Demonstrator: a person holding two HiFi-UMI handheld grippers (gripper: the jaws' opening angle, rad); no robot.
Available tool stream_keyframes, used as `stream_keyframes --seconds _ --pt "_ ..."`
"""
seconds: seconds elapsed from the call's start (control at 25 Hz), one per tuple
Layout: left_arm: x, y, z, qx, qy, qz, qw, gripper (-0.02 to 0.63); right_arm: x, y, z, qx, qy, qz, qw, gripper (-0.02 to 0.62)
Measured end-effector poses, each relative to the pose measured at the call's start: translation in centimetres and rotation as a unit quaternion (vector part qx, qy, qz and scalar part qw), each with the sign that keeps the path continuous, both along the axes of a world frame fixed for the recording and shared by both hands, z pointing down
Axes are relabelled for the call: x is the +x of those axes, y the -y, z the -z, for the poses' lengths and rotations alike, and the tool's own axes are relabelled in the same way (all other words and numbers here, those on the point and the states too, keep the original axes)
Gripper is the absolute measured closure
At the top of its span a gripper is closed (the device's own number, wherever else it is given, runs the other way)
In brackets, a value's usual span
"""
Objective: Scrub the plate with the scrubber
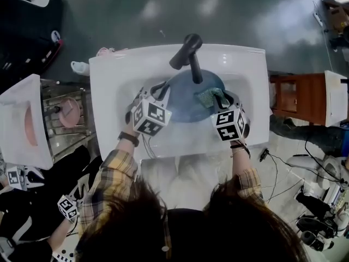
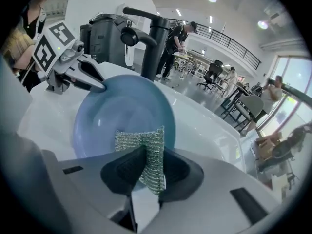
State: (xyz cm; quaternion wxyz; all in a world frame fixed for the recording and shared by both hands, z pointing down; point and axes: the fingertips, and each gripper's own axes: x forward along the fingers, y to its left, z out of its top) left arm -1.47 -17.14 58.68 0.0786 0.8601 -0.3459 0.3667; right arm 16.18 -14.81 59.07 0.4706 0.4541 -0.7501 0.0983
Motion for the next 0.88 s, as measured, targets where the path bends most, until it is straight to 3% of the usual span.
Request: stream_keyframes --seconds 0.4,0.88 --pt "0.2 -0.3 0.0 -0.007 -0.002 0.003 1.0000 0.566 -0.8 3.3 2.6 0.055 0.028 -0.036 0.997 0.489" --pt "0.4 0.0 -0.1 -0.006 0.004 0.015 0.9999 0.568 -6.3 4.4 3.1 0.069 0.054 -0.007 0.996 0.489"
